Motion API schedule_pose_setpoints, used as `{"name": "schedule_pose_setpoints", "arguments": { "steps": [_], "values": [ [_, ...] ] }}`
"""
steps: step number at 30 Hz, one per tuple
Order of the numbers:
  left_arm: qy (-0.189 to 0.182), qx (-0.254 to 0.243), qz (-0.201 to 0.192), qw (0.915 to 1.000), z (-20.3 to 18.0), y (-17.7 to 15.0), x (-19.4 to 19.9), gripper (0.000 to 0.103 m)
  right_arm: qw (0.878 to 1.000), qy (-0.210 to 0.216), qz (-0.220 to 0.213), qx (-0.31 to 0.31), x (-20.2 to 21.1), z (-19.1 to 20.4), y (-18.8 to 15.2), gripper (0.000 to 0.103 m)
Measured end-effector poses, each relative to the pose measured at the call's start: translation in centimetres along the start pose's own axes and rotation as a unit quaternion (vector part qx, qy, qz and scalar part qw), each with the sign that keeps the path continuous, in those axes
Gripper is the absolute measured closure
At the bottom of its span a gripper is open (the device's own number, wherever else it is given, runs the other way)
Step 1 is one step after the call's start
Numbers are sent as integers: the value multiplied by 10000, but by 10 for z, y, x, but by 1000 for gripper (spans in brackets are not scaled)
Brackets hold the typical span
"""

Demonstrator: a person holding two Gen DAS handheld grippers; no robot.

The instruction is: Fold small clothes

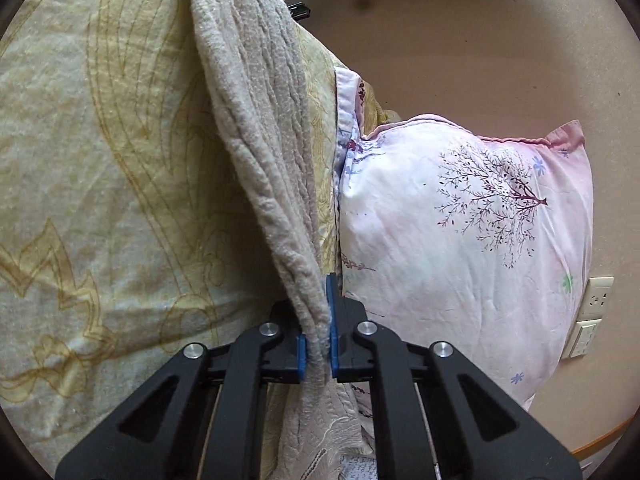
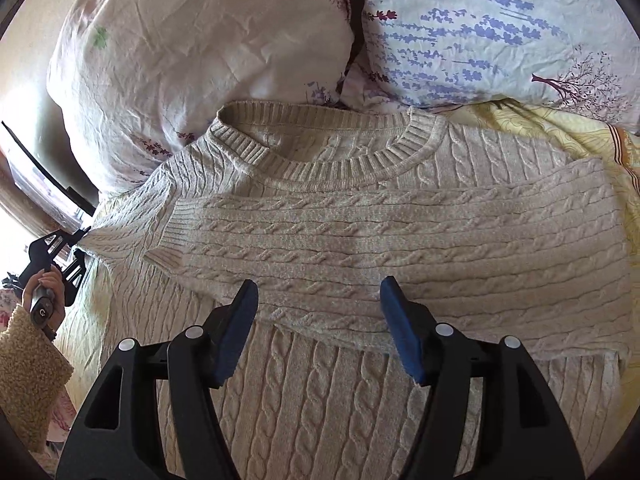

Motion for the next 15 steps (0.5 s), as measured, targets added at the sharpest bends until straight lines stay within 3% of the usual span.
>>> {"name": "schedule_pose_setpoints", "arguments": {
  "steps": [7, 12, 15],
  "values": [
    [-818, -752, 379, 9931, -67, -39, 12, 96, 9997, -33, -50, -217, 6, -12, -5, 38],
    [-1446, -1460, 806, 9753, -121, -101, 18, 96, 9993, -24, -192, -316, 17, -17, -4, 38],
    [-1589, -1852, 1014, 9645, -139, -147, 24, 96, 9987, -45, -264, -439, 23, -25, -5, 38]
  ]
}}
Point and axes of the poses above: each gripper's, at about its wrist camera, not at the fingertips, and x roughly against the way its jaws point, z to its left, y to its top, the point moved 6 cm from there along -x, roughly the way its jaws point, and after that the axes turned 4 degrees about -z, right-handed, at the moved point
